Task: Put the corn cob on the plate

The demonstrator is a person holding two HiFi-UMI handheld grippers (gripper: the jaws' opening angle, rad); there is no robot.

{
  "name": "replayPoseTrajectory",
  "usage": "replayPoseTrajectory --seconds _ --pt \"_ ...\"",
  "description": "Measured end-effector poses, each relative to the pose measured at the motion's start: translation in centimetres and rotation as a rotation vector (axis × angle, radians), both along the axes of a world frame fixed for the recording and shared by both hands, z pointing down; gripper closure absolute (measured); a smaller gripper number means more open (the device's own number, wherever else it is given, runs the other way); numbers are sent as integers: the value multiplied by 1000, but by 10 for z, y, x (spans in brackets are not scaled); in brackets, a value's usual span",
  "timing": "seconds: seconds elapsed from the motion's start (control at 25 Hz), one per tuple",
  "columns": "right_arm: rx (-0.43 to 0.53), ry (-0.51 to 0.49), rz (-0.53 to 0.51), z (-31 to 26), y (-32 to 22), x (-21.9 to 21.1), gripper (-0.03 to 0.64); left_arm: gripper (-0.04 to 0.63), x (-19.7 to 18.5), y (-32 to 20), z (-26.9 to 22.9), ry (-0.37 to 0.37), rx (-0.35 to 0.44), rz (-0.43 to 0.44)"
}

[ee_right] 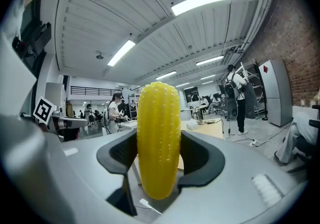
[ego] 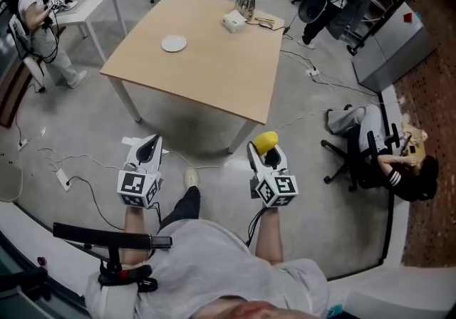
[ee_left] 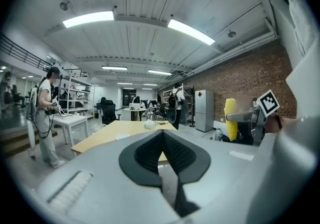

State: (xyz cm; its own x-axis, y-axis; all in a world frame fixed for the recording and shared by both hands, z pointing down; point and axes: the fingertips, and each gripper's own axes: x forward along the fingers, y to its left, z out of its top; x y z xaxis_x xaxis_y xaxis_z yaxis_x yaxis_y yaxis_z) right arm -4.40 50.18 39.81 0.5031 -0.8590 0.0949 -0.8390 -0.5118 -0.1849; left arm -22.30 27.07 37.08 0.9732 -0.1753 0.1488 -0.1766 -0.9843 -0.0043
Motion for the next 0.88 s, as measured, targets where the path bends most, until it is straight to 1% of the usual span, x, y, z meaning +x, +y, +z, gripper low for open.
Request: replayPoseTrajectory --seconds 0.16,0.32,0.44,0.64,0.88 --pt "-10 6 9 -4 -18 25 362 575 30 -21 -3 10 -2 14" --pt "-46 27 -13 -7 -41 42 362 575 58 -38 -9 10 -11 32" --pt "-50 21 -7 -9 -55 59 362 575 81 -51 -9 8 -9 50" --pt "-56 13 14 -3 -91 94 362 575 123 -90 -4 -1 -8 75" --pt "-55 7 17 -16 -91 110 362 575 139 -92 -16 -5 -7 77"
